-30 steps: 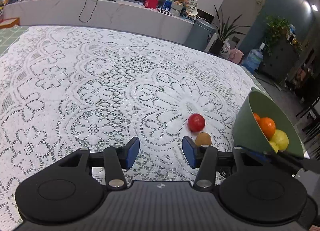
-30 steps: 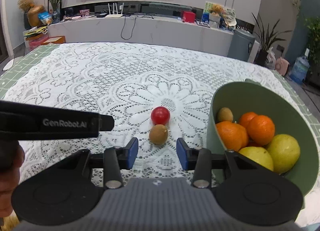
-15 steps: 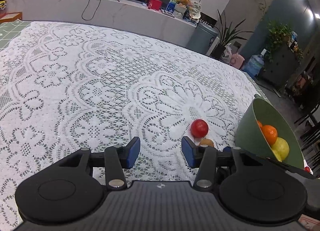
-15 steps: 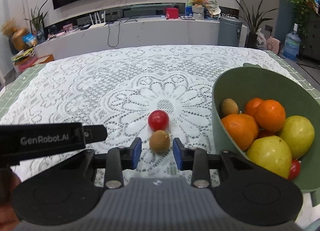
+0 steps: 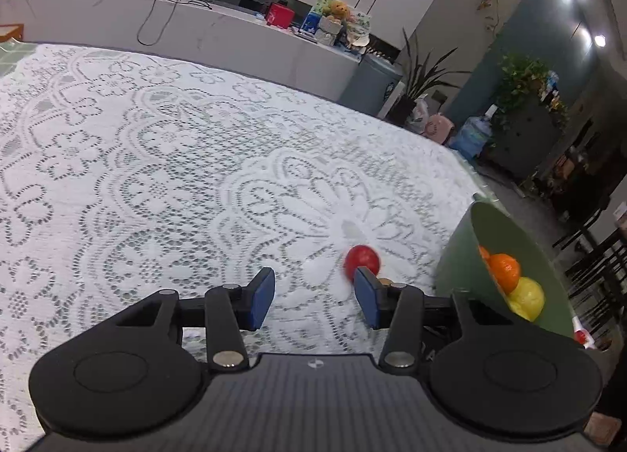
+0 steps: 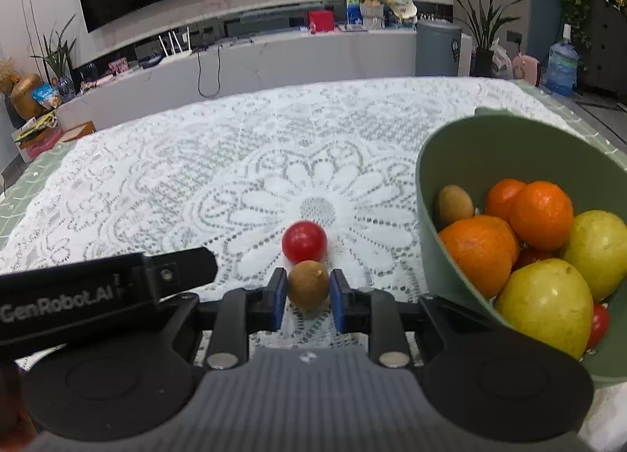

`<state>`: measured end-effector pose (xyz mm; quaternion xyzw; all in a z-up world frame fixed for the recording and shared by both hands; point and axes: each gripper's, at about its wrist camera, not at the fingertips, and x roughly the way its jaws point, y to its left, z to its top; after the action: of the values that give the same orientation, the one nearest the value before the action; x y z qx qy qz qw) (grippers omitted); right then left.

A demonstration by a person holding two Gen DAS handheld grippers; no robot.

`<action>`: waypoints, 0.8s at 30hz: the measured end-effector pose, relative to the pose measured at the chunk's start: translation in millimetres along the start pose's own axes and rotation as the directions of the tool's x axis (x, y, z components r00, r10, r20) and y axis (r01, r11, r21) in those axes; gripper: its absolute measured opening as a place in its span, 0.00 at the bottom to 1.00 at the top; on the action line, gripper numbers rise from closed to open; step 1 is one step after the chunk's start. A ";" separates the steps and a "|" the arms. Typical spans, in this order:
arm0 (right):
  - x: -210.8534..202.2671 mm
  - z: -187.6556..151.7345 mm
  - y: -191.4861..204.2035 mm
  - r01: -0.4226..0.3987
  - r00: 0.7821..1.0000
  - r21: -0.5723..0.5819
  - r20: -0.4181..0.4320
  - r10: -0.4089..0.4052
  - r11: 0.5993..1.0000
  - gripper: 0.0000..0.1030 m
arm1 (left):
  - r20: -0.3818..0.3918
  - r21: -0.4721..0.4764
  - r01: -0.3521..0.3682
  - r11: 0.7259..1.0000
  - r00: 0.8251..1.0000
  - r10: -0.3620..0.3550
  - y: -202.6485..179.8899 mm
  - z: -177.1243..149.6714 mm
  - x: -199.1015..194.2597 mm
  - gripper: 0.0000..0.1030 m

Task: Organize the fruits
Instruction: 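Grasp the brown kiwi with the right gripper while the left grasps the red tomato, then carry the kiwi and tomato over the green colander and release them inside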

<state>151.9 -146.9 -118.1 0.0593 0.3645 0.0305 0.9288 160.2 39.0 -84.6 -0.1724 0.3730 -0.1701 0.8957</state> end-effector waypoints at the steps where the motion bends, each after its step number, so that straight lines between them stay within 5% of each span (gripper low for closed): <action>1: -4.1 0.1 0.6 -0.003 1.000 -0.006 0.017 0.003 1.000 0.19 | 0.007 -0.003 0.006 1.000 1.000 -0.006 -0.2 0.7 -0.8 0.52; 10: -44.0 8.4 -9.4 -0.014 0.989 -0.017 0.148 0.017 1.000 0.19 | 0.031 -0.026 0.004 1.000 1.000 -0.003 0.2 8.7 1.3 0.49; 18: -76.9 21.1 -41.9 -0.017 0.973 0.045 0.230 0.006 0.999 0.19 | 0.001 0.170 -0.031 0.985 1.000 0.031 -38.6 8.7 27.2 0.47; 24: -75.7 25.2 -62.3 -0.027 0.979 0.110 0.204 0.004 0.994 0.19 | -0.048 0.271 -0.060 0.961 0.996 0.075 -58.9 2.6 55.6 0.41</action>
<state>114.5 -218.4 -57.0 0.1171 0.2684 0.0110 0.9561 188.6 -36.7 -91.1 -0.0312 0.3777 -0.1935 0.9049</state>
